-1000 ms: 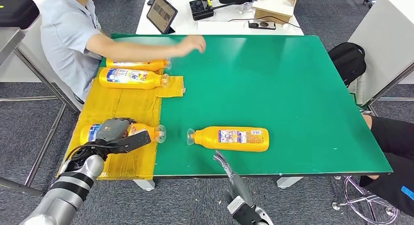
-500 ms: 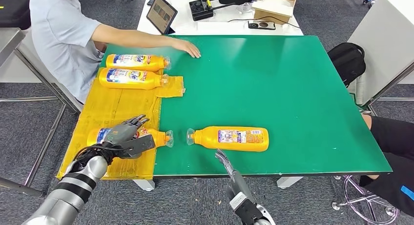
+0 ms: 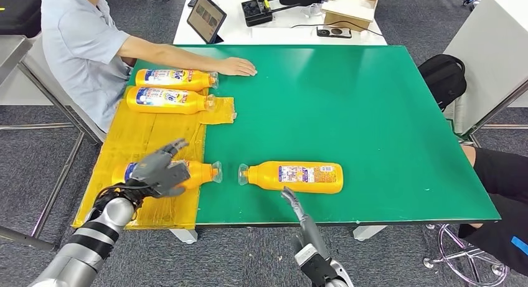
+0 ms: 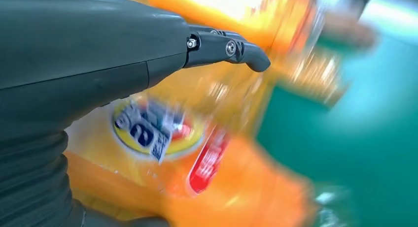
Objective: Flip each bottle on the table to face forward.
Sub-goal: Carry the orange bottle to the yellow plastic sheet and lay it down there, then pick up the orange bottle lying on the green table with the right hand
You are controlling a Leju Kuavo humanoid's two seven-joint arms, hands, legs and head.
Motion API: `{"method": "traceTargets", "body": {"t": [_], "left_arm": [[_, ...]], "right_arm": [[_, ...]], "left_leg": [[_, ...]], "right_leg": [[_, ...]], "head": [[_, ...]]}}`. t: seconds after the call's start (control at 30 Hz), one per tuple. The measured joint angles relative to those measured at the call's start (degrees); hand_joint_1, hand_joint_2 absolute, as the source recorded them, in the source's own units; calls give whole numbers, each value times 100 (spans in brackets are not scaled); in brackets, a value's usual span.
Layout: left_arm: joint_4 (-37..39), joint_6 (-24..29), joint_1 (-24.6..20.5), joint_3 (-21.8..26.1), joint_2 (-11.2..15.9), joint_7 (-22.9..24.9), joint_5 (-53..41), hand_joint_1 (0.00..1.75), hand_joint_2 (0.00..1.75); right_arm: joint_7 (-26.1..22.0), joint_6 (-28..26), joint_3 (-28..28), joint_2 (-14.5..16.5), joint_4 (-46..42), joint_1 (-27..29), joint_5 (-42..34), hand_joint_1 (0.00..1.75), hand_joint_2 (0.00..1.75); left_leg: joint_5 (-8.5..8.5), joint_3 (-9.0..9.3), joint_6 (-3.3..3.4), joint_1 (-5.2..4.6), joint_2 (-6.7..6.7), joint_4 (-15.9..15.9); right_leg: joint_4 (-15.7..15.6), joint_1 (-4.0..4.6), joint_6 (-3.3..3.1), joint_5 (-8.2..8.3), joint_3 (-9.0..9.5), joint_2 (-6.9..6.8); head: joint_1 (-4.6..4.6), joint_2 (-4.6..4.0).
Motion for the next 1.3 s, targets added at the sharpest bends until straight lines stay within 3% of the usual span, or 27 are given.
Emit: {"method": "traceTargets", "body": {"t": [0.13,0.4,0.53,0.67,0.83,1.03,1.3], "left_arm": [[-652,346,207,280,-145,-52,419,0,175],[-2226,1361,1060,725,-658,-460,1498,0,175],[-2964,1473,1468,766,-823,-644,2066,0,175],[-3454,1546,1785,707,-876,-782,2077,0,175],[-3780,1612,2061,661,-920,-946,1995,0,175],[-3910,1693,2387,571,-1023,-1123,1839,0,175],[-3909,1656,2556,466,-1116,-1227,1820,0,175]], "right_arm": [[0,-343,53,-32,-185,72,-22,0,175],[0,-839,70,-76,-522,347,134,0,175],[0,-1302,63,-175,-689,416,621,0,175],[7,-1353,-115,-270,-831,483,1377,0,175],[533,-1366,-413,-413,-910,512,2415,0,175],[1333,-1203,-1146,-871,-859,153,3585,0,175],[1621,-925,-1799,-1273,-252,-710,4123,0,175]], "left_leg": [[-1,-2,0,-1,0,0],[-5,-7,0,-1,1,0],[-6,-7,0,-1,2,0],[-5,-6,0,-1,1,0],[-5,-5,0,-2,2,0],[-4,-7,3,-14,2,0],[0,-5,7,-14,2,1]], "right_leg": [[-1,0,0,-1,-2,0],[-3,-1,0,-2,-8,0],[-4,-1,0,-2,-9,1],[-4,-1,0,-2,-8,0],[-4,-2,0,-2,-7,1],[-6,-12,3,0,-5,0],[-5,-12,10,6,-6,0]], "head": [[1,0],[1,0],[1,0],[0,0],[-1,0],[2,0],[1,0]]}}
